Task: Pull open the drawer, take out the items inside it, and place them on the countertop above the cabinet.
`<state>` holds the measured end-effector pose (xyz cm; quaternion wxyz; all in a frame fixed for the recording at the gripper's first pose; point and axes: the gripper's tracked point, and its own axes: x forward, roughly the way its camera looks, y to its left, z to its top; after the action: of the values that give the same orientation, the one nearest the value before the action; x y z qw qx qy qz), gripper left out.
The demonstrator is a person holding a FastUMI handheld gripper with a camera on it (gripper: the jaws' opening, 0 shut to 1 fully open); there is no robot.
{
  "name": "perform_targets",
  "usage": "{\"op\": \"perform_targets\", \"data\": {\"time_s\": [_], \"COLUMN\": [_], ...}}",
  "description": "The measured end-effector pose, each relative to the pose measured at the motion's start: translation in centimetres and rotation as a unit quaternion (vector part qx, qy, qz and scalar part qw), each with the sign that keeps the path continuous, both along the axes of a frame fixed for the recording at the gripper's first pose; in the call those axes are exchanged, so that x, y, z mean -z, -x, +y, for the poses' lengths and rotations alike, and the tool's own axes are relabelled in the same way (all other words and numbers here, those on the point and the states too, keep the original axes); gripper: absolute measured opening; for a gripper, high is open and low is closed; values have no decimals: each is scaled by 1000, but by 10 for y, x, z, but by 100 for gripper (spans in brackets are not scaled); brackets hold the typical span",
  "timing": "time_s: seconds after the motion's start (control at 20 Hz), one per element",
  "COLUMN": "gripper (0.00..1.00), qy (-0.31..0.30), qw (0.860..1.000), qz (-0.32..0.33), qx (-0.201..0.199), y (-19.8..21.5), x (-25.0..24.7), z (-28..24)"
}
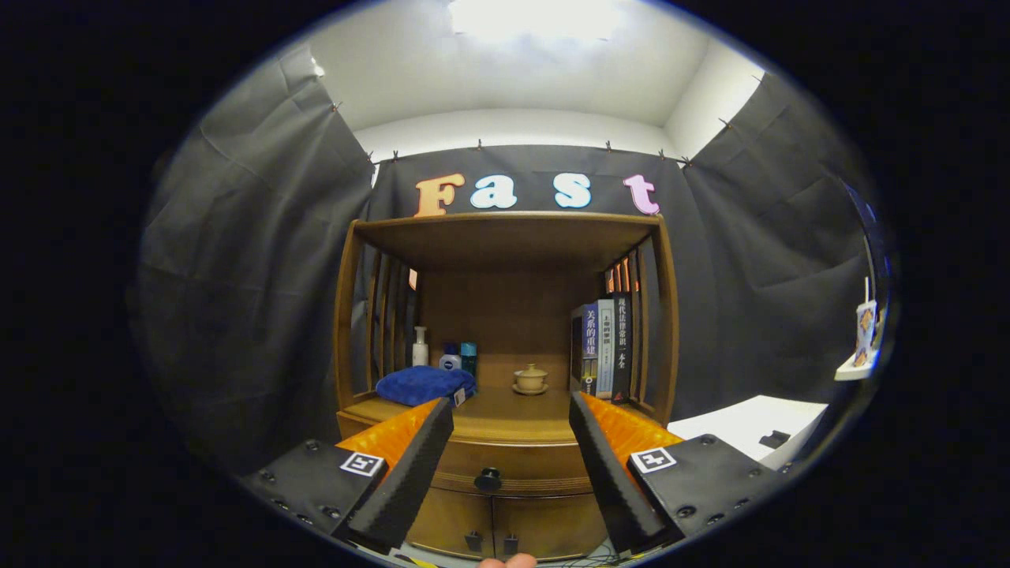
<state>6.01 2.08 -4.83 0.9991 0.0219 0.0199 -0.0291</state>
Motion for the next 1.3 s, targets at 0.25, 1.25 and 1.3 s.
{"op": "perform_targets", "data": {"time_s": [0.25, 1.25, 1.3], "gripper": [98, 95, 95], "qy": [-12, -26, -25], "qw": [999, 988, 989], "qz": [35, 149, 148], "qx": [19, -3, -1], "y": [-60, -116, -122], "x": [67, 237, 240], "z": [-1, 32, 31]}}
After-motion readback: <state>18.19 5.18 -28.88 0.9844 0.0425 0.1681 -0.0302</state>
